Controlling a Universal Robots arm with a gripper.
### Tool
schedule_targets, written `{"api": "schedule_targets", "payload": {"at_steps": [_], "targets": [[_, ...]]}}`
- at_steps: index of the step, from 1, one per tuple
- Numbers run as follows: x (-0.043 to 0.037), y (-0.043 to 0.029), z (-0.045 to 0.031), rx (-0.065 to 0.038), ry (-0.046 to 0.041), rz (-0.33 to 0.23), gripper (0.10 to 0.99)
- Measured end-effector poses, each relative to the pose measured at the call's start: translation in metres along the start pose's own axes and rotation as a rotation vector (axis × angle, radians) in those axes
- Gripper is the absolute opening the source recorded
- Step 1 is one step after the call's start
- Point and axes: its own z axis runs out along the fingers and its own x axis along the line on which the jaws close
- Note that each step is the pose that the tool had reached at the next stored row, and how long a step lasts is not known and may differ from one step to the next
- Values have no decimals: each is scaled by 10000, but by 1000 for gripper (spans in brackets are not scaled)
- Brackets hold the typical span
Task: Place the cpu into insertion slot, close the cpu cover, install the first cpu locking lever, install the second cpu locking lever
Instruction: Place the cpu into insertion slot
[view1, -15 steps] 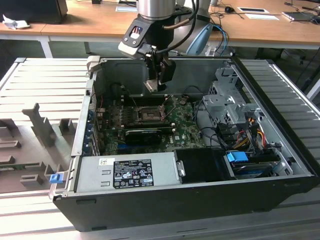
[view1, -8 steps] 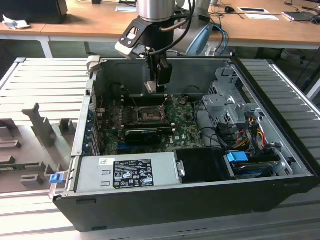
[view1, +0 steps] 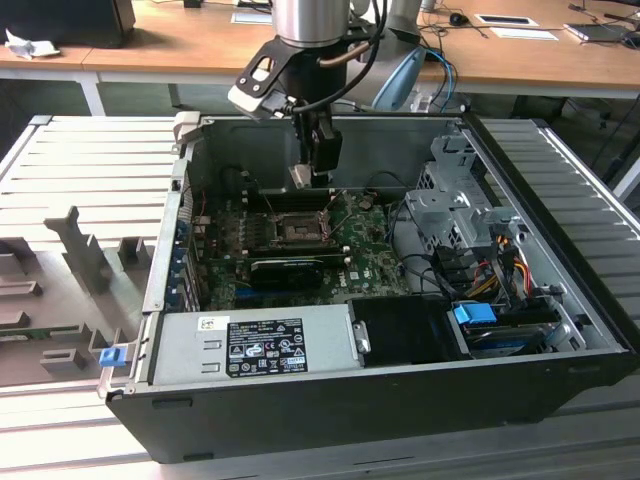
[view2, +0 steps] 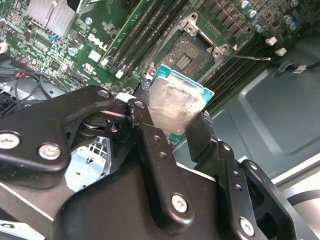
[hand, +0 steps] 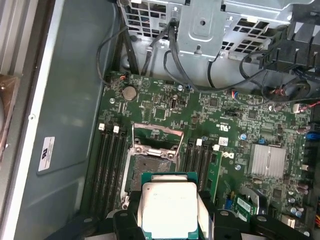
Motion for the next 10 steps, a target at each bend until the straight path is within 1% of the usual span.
{"api": "schedule_targets", "payload": {"at_steps": [7, 8, 10], "targets": [[1, -7, 12, -2, -5, 70, 529], [1, -7, 16, -3, -10, 138, 529], [1, -8, 24, -6, -36, 455, 529]]}}
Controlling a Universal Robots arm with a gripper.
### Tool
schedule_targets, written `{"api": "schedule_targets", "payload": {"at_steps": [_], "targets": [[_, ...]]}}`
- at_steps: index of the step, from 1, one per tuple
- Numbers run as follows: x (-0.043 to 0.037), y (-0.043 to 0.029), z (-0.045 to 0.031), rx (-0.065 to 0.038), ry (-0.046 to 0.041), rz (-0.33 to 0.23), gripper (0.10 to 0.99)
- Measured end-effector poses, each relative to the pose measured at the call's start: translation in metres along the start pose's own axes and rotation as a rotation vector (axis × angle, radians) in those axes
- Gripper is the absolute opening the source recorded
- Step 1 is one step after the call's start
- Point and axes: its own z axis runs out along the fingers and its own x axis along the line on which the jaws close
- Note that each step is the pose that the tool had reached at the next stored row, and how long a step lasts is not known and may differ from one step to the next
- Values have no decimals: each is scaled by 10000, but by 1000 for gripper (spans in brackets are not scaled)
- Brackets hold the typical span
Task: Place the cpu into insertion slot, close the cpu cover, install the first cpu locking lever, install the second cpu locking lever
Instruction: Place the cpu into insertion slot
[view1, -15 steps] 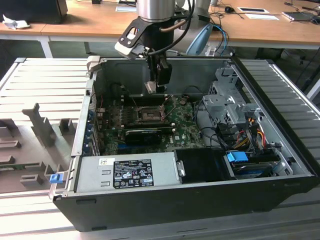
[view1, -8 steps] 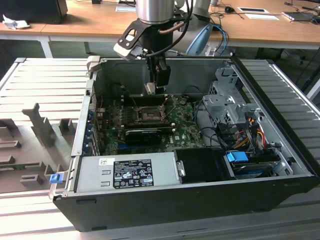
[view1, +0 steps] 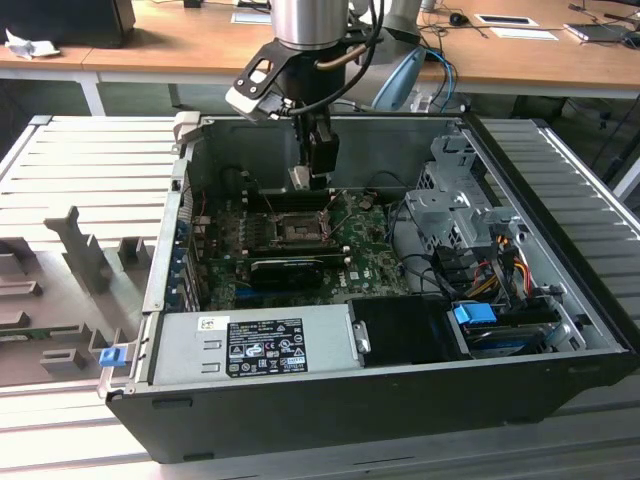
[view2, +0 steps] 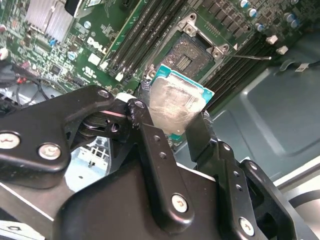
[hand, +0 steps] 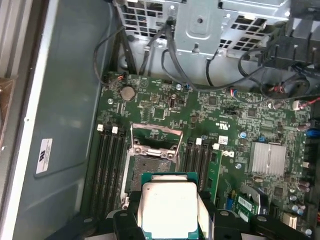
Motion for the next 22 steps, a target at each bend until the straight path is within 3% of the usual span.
{"api": "schedule_targets", "payload": {"at_steps": [3, 9, 12, 22], "targets": [[0, -2, 18, -6, -40, 497, 529], [10, -81, 60, -6, -49, 596, 529], [11, -89, 98, -12, -86, 1054, 529], [12, -101, 185, -10, -91, 1075, 529]]}}
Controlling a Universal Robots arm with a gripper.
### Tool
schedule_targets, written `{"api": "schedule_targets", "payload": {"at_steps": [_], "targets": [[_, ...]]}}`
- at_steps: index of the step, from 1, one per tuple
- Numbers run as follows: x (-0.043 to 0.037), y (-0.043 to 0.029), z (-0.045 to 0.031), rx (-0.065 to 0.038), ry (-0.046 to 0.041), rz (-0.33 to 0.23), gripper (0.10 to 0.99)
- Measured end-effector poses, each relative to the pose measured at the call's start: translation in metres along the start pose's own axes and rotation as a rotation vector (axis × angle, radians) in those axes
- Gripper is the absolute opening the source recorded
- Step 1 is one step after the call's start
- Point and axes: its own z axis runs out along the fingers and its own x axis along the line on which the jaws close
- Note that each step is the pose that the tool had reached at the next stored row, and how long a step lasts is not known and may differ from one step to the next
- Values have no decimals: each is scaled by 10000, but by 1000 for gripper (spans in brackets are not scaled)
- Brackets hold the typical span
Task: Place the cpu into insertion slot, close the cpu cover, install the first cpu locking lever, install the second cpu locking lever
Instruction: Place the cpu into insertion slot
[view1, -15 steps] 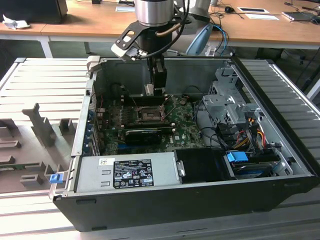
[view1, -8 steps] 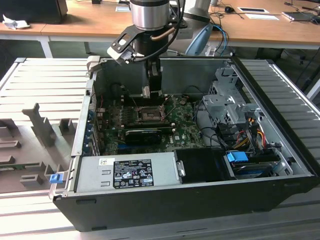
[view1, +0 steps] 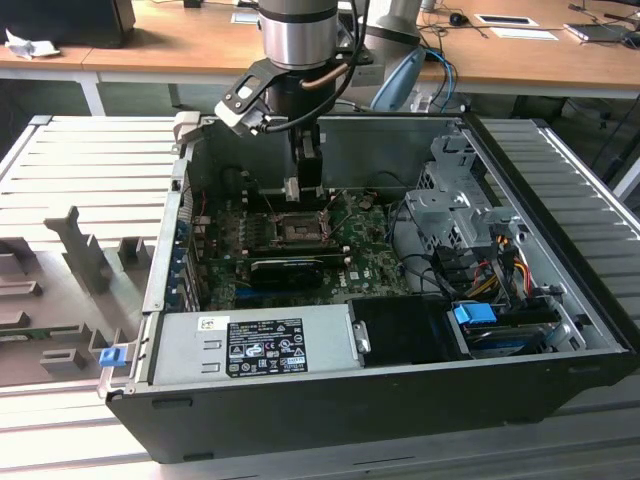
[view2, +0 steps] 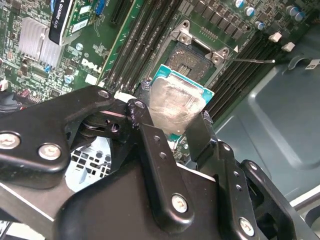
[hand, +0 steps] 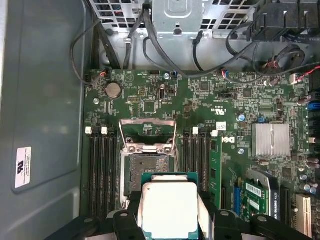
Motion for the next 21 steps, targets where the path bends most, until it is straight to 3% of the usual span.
{"api": "schedule_targets", "payload": {"at_steps": [21], "targets": [[-1, -11, 138, -2, -1, 0, 529]]}}
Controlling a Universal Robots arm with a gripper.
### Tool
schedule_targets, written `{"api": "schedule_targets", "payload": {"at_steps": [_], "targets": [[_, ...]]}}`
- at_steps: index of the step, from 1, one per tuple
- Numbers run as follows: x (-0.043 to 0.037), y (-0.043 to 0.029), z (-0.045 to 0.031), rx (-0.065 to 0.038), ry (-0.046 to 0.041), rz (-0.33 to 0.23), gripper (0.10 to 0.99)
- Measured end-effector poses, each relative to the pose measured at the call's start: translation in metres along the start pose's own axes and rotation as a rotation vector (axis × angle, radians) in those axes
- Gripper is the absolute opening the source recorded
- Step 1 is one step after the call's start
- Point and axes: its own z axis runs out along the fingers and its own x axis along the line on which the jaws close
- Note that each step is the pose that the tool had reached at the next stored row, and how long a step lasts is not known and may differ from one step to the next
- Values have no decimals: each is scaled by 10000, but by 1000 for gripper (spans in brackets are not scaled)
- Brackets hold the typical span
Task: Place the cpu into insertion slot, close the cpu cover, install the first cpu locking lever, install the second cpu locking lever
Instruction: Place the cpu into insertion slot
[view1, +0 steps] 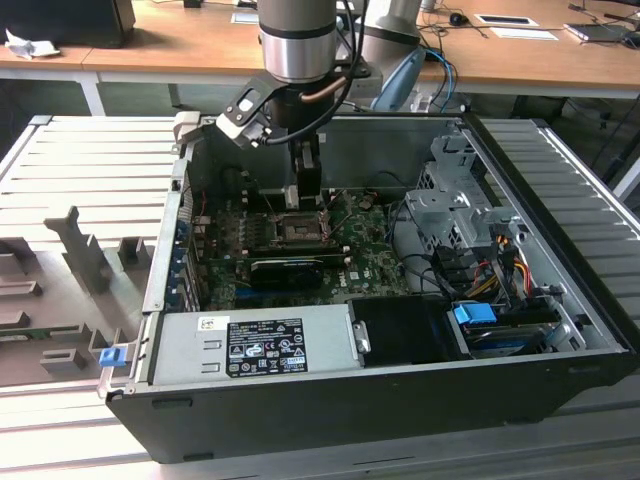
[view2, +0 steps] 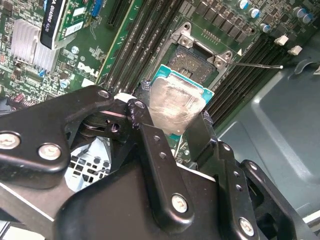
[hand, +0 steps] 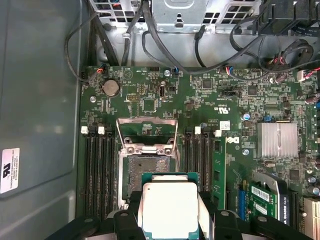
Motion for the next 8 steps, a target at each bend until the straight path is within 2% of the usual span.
{"api": "schedule_targets", "payload": {"at_steps": [8], "targets": [[0, -2, 22, -1, 0, 0, 529]]}}
